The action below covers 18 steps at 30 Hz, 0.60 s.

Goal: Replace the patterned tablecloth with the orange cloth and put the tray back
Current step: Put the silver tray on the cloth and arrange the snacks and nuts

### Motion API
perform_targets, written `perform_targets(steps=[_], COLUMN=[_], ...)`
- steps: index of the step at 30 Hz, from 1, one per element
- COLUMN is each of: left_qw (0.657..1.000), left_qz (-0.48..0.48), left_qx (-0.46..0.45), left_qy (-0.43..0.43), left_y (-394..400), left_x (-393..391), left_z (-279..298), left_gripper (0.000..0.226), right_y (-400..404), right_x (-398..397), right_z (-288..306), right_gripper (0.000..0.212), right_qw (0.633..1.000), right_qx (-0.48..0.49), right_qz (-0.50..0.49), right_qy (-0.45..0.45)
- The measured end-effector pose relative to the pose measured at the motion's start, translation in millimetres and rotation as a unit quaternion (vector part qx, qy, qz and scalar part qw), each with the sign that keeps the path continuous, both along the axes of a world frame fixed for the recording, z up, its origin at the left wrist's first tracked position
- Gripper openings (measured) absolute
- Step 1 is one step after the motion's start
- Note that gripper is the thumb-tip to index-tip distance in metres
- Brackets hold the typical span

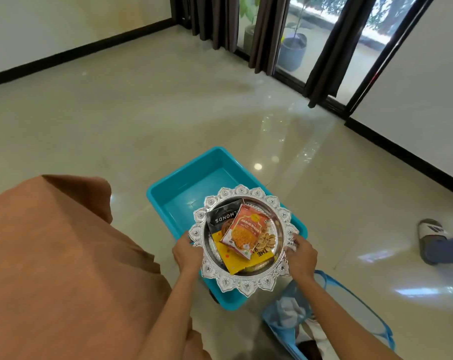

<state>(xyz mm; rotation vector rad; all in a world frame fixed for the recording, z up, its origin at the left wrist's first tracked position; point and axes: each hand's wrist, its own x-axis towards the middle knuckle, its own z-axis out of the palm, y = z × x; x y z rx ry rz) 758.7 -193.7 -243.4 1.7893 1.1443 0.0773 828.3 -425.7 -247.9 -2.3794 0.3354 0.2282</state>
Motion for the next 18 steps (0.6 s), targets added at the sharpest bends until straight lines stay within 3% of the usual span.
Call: perform_targets(steps=[10, 18], left_qw=[0.994, 0.982], left_qz=[0.038, 0.040], left_qx=[-0.084, -0.099], left_qy=[-0.055, -0.153], left_y=[22.1, 45.6], left_x=[-13.6, -48.7], left_z=[30.9, 118.7], left_gripper=[0.058, 0.061], right_y=[-9.6, -3.3], right_x=[-3.6, -17.6], right_z=[21.7, 124.8], right_gripper=[0.043, 0.044], right_qw=[0.997, 0.984], right_qx=[0.068, 0.155], right_qz=[-0.035, 0.007], right_qy=[-0.011, -0.083])
